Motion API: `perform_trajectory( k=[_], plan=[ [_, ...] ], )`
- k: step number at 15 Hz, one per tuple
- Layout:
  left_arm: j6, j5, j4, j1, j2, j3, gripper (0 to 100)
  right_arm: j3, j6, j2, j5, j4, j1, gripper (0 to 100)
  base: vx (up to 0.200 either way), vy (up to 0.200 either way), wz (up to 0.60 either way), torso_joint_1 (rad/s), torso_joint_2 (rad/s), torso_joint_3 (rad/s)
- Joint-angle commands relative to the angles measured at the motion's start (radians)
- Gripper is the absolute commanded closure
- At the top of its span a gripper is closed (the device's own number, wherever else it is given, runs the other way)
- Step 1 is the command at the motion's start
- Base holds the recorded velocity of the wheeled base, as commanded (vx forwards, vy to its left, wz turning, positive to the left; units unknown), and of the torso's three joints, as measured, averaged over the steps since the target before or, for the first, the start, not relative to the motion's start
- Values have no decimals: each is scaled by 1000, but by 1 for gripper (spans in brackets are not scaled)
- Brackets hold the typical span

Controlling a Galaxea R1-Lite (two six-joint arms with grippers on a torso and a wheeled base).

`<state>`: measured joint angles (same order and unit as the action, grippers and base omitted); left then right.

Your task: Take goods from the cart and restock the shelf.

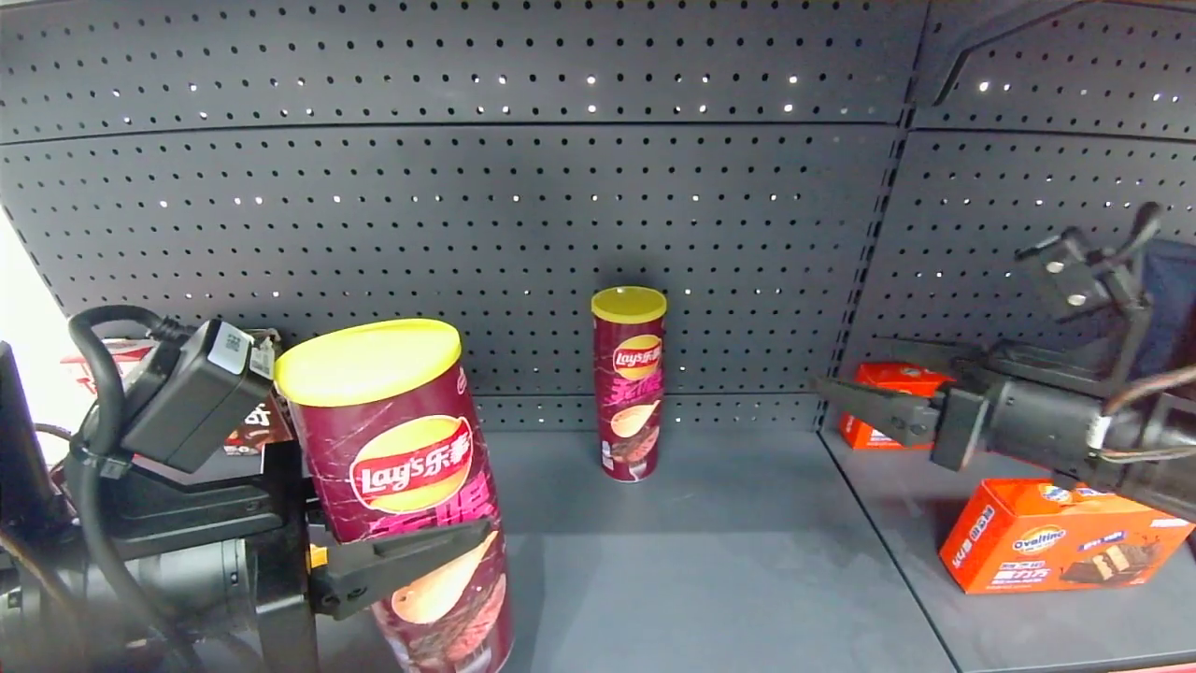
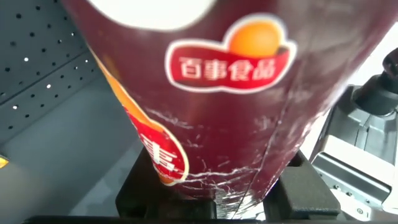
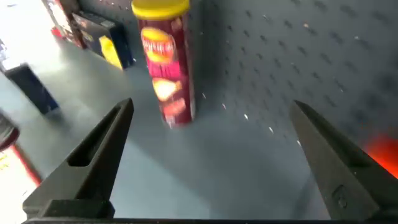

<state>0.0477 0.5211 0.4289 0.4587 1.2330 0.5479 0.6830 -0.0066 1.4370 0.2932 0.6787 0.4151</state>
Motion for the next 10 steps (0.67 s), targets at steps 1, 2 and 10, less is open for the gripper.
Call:
perform_trajectory(
  k=[1, 2, 10],
  plan=[
    [0, 4, 1, 0, 5, 0, 100, 118, -1, 194, 27, 24, 21, 0, 0, 0, 0, 0, 0, 0],
    [0, 13, 2, 1, 11, 1, 100, 168, -1, 238, 30, 22, 27, 0, 0, 0, 0, 0, 0, 0],
    [1, 23, 1, 0, 23, 10, 100, 308, -118, 444, 205, 157, 30, 0, 0, 0, 0, 0, 0, 0]
  ],
)
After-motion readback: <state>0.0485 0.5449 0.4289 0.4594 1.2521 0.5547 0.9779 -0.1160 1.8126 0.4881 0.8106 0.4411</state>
